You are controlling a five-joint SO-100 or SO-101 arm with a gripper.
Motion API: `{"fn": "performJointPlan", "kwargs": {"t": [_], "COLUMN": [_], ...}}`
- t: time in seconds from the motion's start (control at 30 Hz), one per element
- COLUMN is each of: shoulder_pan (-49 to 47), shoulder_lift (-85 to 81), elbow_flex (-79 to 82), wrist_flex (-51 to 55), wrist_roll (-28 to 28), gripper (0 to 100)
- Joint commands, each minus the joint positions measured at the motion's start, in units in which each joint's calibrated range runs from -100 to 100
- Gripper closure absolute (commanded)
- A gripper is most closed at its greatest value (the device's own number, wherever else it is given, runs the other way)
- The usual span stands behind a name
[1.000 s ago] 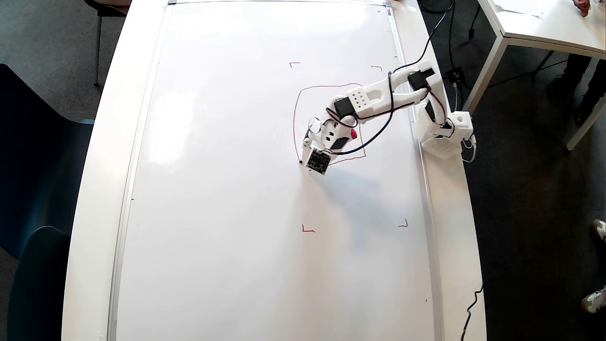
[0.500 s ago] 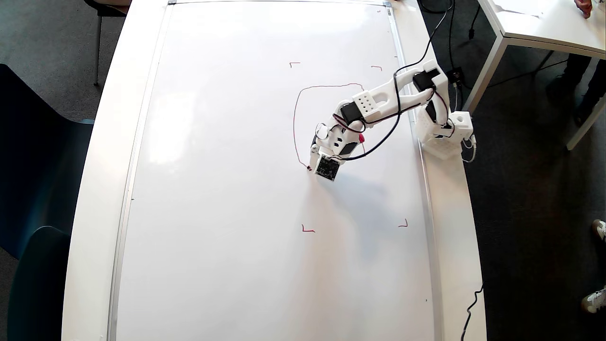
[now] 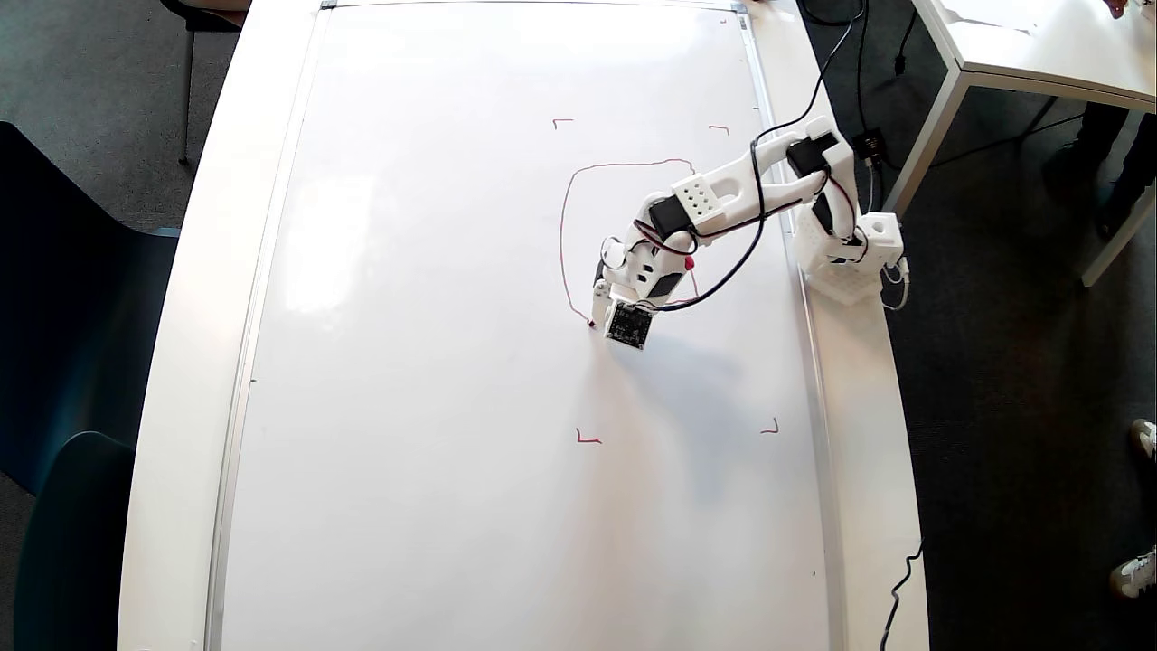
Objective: Draw on a whiteboard a robot head using a pen attached to the gripper
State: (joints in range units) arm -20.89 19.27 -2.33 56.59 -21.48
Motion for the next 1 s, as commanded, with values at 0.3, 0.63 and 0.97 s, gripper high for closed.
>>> {"fn": "performJointPlan", "kwargs": {"t": [0.3, 0.63, 0.97], "shoulder_pan": [7.00, 7.30, 8.26], "shoulder_lift": [-13.78, -17.64, -16.88], "elbow_flex": [9.46, 17.63, 18.35], "wrist_flex": [0.41, 0.41, 0.06], "wrist_roll": [4.00, 4.05, 3.95], "gripper": [99, 99, 99]}}
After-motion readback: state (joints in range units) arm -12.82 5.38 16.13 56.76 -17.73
